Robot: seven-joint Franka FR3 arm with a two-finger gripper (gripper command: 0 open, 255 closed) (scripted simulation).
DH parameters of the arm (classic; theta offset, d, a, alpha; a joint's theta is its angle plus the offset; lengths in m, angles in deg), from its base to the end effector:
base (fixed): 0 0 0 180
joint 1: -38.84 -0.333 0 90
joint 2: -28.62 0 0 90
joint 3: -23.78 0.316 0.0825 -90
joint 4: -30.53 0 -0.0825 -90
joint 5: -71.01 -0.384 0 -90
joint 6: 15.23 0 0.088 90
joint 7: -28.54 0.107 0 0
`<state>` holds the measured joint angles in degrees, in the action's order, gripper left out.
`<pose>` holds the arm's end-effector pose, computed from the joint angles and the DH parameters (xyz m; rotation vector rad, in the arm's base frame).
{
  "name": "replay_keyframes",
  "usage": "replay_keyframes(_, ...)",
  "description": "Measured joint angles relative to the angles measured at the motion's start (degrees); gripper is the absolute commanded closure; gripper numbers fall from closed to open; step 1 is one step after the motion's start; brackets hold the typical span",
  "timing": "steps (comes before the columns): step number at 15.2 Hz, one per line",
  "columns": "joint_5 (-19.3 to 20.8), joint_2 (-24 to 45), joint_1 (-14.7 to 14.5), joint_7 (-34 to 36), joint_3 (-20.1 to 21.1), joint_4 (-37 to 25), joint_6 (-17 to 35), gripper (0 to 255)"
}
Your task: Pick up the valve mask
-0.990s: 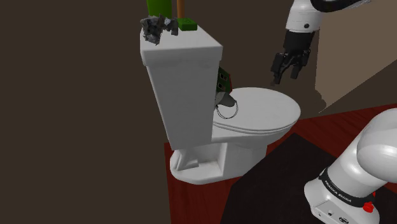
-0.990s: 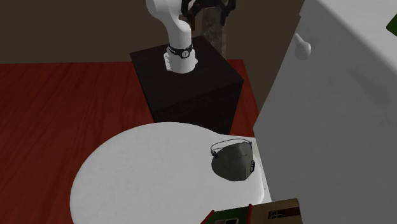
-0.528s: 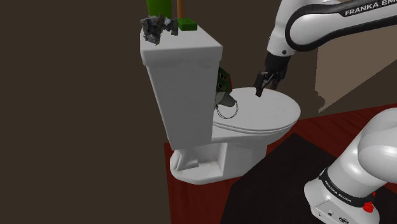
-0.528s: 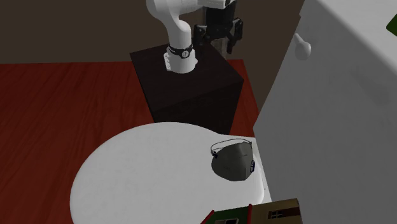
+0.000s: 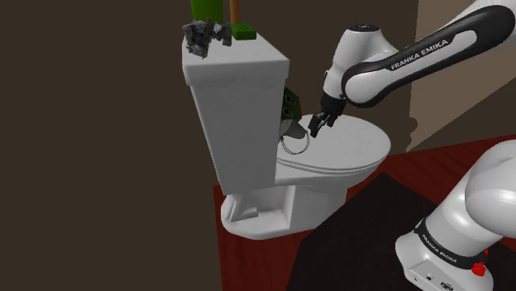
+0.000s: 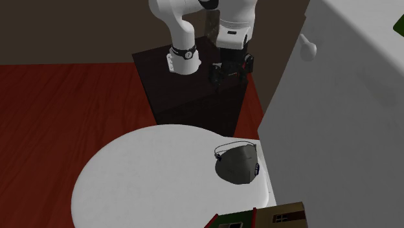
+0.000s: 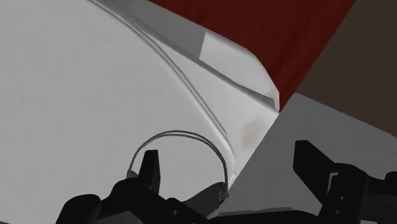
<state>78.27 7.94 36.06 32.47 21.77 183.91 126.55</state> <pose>0.4075 0.0064 0.3661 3.0641 0.0605 0.2482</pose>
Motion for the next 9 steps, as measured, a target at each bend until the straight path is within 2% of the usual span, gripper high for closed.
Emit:
replay_keyframes(5, 5.1, 11.1, 1.1, 1.6, 1.3, -1.7, 14.0, 0)
replay_keyframes(9, 13.9, 22.0, 2.4, 7.0, 1.7, -6.5, 23.6, 0)
